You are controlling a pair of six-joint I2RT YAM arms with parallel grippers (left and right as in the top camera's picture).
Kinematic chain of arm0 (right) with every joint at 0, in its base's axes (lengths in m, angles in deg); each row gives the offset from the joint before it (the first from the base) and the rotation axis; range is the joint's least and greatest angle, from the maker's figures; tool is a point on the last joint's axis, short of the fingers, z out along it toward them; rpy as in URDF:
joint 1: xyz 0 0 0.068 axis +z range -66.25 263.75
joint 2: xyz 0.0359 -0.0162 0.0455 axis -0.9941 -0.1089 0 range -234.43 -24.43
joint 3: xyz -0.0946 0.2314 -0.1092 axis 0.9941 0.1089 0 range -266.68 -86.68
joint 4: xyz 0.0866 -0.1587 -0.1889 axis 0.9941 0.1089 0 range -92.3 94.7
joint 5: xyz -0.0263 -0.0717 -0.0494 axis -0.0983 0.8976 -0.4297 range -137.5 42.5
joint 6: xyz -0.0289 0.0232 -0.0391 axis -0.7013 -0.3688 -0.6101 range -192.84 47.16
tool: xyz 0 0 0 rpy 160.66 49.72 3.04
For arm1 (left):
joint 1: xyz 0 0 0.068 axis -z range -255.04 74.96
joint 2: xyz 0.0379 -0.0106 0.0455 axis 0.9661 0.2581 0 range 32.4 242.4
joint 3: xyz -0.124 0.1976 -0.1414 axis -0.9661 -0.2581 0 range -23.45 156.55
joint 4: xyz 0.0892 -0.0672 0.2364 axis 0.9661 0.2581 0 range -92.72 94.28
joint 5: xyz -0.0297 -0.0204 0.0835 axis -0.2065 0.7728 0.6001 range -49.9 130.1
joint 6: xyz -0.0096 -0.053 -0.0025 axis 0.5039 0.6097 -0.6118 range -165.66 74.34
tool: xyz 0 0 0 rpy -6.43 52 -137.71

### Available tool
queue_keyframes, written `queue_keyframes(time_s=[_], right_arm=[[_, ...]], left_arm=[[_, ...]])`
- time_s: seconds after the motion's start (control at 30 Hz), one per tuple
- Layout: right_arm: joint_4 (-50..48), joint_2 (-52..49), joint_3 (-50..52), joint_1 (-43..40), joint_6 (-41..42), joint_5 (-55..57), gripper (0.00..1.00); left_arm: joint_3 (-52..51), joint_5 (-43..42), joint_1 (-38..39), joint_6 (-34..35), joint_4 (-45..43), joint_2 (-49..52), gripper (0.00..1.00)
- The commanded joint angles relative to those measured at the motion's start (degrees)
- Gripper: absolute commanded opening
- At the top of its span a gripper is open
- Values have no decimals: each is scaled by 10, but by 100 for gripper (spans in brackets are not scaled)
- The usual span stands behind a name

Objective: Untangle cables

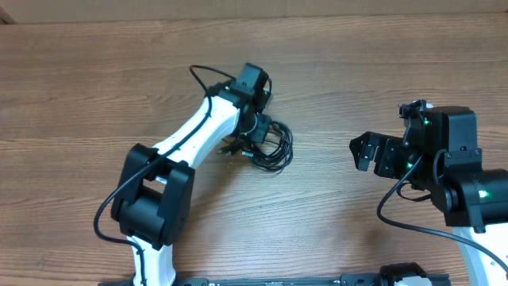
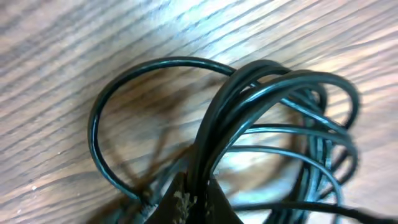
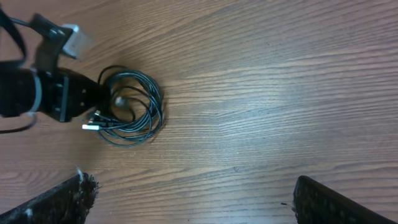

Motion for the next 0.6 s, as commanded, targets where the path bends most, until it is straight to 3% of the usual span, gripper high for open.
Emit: queue_keyframes(time_s=[0.0, 0.27, 0.57], right_arm=[[-12, -2, -17, 1, 1, -3, 100], [-17, -45, -16, 1, 1, -12, 100], [-24, -125, -16, 1, 1, -167, 100]], left_arm=[[47, -73, -6, 4, 28, -36, 4], [90, -175, -23, -17, 92, -55, 4], [96, -293, -35, -42, 137, -72, 4]])
